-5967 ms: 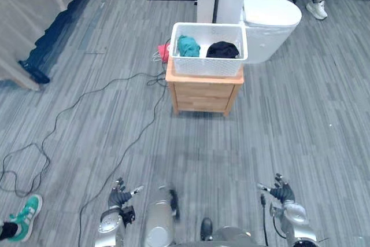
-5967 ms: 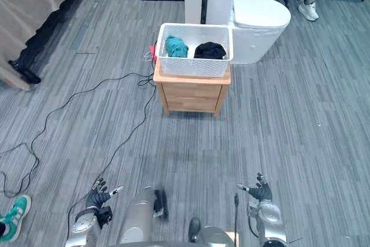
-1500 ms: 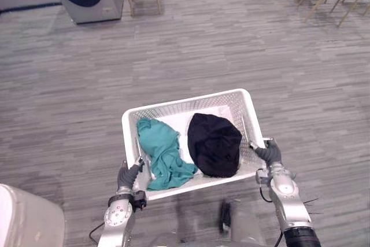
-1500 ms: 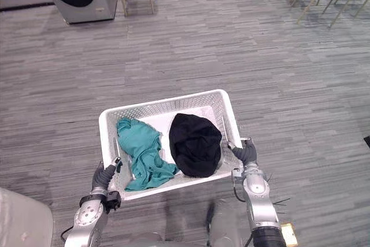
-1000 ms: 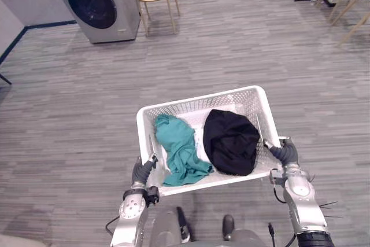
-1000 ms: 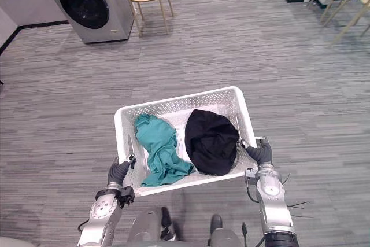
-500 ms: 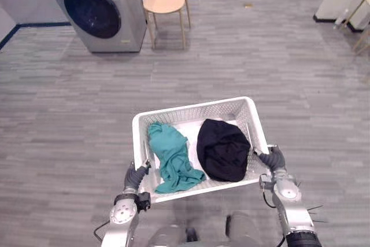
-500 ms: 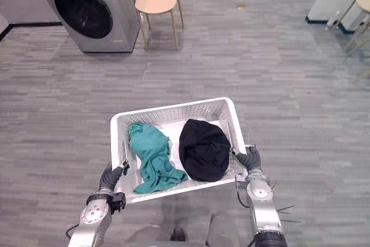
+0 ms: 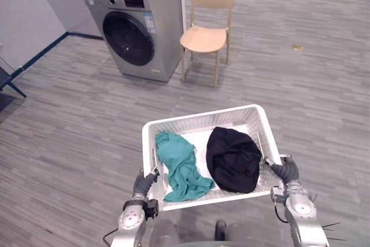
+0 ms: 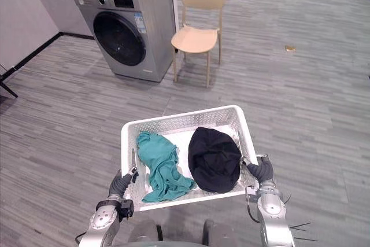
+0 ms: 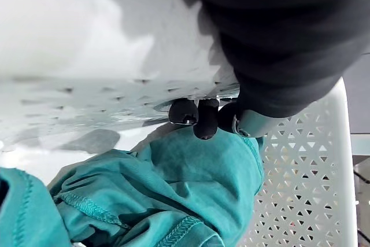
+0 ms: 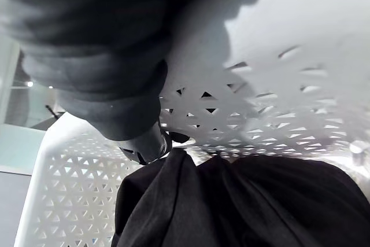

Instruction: Pick up the laundry basket with both hands and put the clothes into the washing machine.

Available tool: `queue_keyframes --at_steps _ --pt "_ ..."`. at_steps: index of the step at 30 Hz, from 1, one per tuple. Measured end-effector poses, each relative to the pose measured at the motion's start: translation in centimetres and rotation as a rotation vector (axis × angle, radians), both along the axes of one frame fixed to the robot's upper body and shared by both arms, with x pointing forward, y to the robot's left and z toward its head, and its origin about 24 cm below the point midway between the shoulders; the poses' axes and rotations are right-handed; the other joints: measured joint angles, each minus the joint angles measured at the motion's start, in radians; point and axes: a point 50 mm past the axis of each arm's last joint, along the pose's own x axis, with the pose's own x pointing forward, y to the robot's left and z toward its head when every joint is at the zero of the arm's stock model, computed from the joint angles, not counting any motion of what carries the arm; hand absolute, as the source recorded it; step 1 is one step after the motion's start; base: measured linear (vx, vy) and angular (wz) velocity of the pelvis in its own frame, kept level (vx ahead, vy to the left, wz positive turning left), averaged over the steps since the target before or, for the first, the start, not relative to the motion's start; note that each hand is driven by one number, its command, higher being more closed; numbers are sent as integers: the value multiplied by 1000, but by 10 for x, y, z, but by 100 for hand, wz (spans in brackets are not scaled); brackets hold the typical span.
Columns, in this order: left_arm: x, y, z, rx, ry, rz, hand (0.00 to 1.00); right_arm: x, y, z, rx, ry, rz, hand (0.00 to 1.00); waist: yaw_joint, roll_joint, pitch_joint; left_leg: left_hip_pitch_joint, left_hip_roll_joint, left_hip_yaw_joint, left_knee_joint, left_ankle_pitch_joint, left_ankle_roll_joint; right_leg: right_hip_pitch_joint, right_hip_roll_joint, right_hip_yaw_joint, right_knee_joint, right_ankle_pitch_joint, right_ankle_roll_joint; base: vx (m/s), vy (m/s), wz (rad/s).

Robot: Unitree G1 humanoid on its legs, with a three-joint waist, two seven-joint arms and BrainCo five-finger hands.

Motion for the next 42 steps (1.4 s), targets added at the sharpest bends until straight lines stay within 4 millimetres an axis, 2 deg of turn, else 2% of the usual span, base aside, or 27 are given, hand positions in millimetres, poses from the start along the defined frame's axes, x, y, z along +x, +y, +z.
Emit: queue_keyframes --at_steps 1,2,5,6,7,9,10,12,14,16,17,18,19,20,22,23,25,26,29,32,33,34,36,39,40,41,42 --pt "0 0 1 1 -2 1 100 2 0 -3 3 11 1 100 9 2 0 -2 -1 14 6 73 2 32 -9 17 -13 -23 17 803 229 -66" --pt "1 1 1 19 0 -6 100 3 1 -8 16 29 -4 100 23 -14 -15 10 -34 31 46 133 83 68 -51 40 -8 -52 47 548 184 -42" --pt "4 1 3 45 -6 -21 100 2 0 -12 34 39 -16 100 19 -54 -25 -1 -65 78 200 -16 148 -45 -128 85 305 -76 118 802 230 -12" --pt "5 1 3 48 -5 -24 100 2 2 -13 43 43 -18 100 17 -61 -21 27 -74 83 198 -46 148 -94 -141 99 433 -58 166 691 229 -5" --pt "6 3 3 64 -2 -34 100 2 3 -18 56 57 -24 100 -2 -76 -15 100 -97 73 167 -105 148 -204 -162 119 716 36 279 651 190 15" --pt "4 10 1 94 26 -35 100 -1 9 -28 86 92 -28 100 -30 -88 -7 274 -122 59 95 -161 152 -328 -173 94 1021 -16 150 658 121 13" --pt "3 10 0 98 30 -35 100 -3 9 -30 88 99 -27 100 -32 -83 -5 332 -122 57 60 -170 150 -355 -170 67 1035 -36 116 675 77 5" --pt "8 9 4 111 6 -61 100 -12 7 -26 81 80 -38 100 -57 -59 -16 487 -102 12 -50 -192 146 -494 -126 -42 920 -92 24 812 19 38" --pt "15 5 9 115 -22 -87 100 -14 2 -18 72 43 -57 100 -90 -59 -19 554 -90 -27 -112 -195 144 -588 -99 -73 667 -79 30 683 -63 87" --pt "19 -2 12 112 -40 -117 100 -18 -4 -16 71 34 -89 100 -109 -75 -19 644 -84 -26 -170 -205 113 -634 -92 -81 341 58 49 737 -153 75" --pt "18 -2 10 113 -32 -118 100 -18 -5 -16 67 38 -85 100 -110 -94 -27 704 -97 -31 -196 -218 87 -649 -96 -86 228 195 37 963 -221 36" --pt "16 -5 3 104 -1 -120 100 -20 -6 -19 60 54 -84 100 -112 -70 -40 758 -79 -49 -192 -225 75 -632 -79 -78 259 339 -41 821 -176 1" --pt "16 -8 -1 83 14 -110 100 -18 -8 -19 49 60 -79 100 -101 -29 -51 758 -41 -54 -170 -215 59 -630 -51 -86 293 307 -56 821 -179 -11" --pt "17 -9 1 82 7 -105 100 -19 -10 -19 49 68 -86 100 -98 -20 -50 728 -18 -75 -56 -155 -3 -625 -48 -99 363 238 -61 774 -194 -3" --pt "14 -10 -2 85 20 -111 100 -28 -11 -21 47 78 -94 100 -111 -9 -43 644 18 -82 231 26 -42 -522 -30 -143 383 150 -73 748 -234 24" --pt "7 -9 -4 70 31 -98 100 -32 -8 -17 45 66 -87 100 -105 -13 -38 540 64 -96 482 211 -57 -426 -12 -134 334 101 -69 577 -157 8" --pt "4 -10 -1 56 8 -86 100 -31 -8 -10 35 37 -87 100 -75 15 -33 362 143 -89 848 118 -28 -295 55 -110 248 84 -82 702 -106 -50" --pt "6 -9 0 62 -2 -86 100 -31 -7 -10 42 33 -87 100 -53 4 -32 279 158 -67 910 46 14 -224 66 -89 193 83 -83 681 -74 -68" --pt "6 -8 2 56 -13 -81 100 -29 -6 -6 38 15 -82 100 -22 -19 -21 135 147 -5 723 -92 63 -99 54 -23 80 82 -81 513 18 -56" --pt "4 -9 2 53 -9 -79 100 -26 -7 -8 34 24 -77 100 -3 -22 -16 87 51 -60 281 -99 43 -43 6 57 61 30 -18 479 211 -70" --pt "4 -9 1 51 -6 -79 100 -24 -8 -9 28 30 -72 100 -6 -16 -19 107 22 -90 115 -61 -1 -31 -7 80 59 12 5 354 244 -82" --pt "2 -9 0 49 0 -77 100 -21 -9 -11 21 41 -63 100 -4 -7 -18 139 15 -108 -1 56 -13 -17 -4 109 58 -10 36 511 367 -84" --pt "2 0 -1 82 11 -71 100 -16 -1 -23 57 77 -54 100 -18 -62 -25 170 -41 -63 26 38 69 10 -81 155 49 -17 50 487 324 -55" --pt "3 1 -1 82 11 -69 100 -13 -1 -21 55 70 -50 100 -15 -76 -23 155 -45 -1 141 -63 112 3 -118 201 90 -16 61 360 238 -47" --pt "2 1 -1 82 13 -69 100 -13 0 -23 58 77 -48 100 -5 -75 -23 176 -45 24 142 -89 121 -24 -129 209 157 -24 99 313 222 -77" --pt "2 3 -2 93 17 -69 100 -9 2 -26 68 87 -43 100 -4 -79 -22 215 -53 52 120 -102 128 -98 -148 203 317 -35 197 339 231 -74" --pt "2 7 -4 111 28 -75 100 -7 4 -32 75 108 -36 100 -9 -81 -23 268 -72 59 72 -103 132 -183 -174 201 490 -50 251 262 168 -55"
